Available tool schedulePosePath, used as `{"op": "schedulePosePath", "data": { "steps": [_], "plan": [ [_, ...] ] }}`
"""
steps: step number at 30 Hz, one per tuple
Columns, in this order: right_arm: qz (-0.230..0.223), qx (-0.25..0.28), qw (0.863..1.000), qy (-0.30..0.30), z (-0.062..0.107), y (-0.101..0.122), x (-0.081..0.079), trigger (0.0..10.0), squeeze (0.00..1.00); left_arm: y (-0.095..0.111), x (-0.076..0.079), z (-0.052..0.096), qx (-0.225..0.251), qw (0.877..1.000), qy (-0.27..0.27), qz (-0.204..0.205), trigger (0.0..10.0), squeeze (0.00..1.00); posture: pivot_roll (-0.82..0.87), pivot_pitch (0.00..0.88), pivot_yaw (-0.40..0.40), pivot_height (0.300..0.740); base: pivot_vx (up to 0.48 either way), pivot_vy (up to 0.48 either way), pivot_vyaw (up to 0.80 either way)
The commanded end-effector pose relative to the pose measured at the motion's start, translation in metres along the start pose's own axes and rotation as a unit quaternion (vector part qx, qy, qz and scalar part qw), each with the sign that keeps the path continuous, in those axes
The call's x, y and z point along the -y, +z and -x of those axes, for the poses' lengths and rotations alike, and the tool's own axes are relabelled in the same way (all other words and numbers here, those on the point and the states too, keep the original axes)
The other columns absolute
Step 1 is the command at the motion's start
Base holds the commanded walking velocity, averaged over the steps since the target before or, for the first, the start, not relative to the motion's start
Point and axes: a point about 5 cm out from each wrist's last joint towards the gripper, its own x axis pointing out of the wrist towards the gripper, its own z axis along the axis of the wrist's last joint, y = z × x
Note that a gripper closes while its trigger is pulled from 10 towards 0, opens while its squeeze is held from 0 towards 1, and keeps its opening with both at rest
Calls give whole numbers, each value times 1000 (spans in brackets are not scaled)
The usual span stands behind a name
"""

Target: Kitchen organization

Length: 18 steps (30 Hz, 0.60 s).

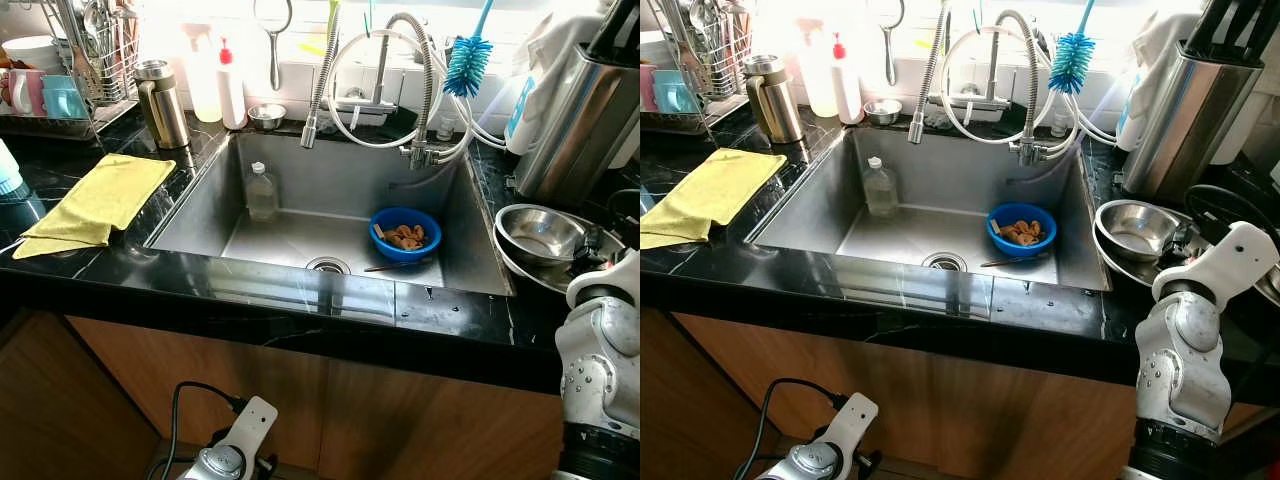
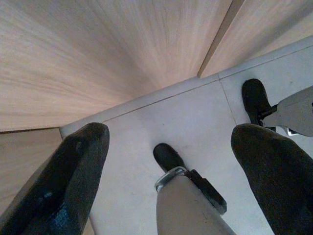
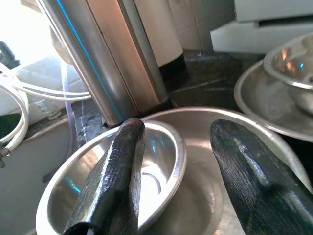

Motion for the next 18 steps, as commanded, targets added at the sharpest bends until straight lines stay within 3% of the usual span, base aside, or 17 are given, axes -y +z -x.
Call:
{"op": "schedulePosePath", "data": {
  "steps": [1, 7, 15, 18],
  "plan": [
    [-8, -4, 1000, -4, -4, 4, -1, 10000, 0, -3, 0, 0, -5, 1000, 0, -8, 10000, 0, 32, 0, -40, 736, 0, 0, 0],
    [-6, -15, 1000, -6, -12, 7, -5, 10000, 0, -3, -1, 0, -7, 1000, 0, -5, 10000, 0, 33, 0, -40, 736, 0, 0, 0],
    [-72, -42, 996, -35, -24, 4, -3, 10000, 0, -1, 0, 0, -6, 1000, 1, -4, 10000, 0, 31, 0, -39, 736, 0, 0, 0],
    [-76, -48, 995, -41, -26, 2, -2, 10000, 0, -1, 1, 0, -6, 1000, 0, -4, 10000, 0, 31, 0, -39, 736, 0, 0, 0]
  ]
}}
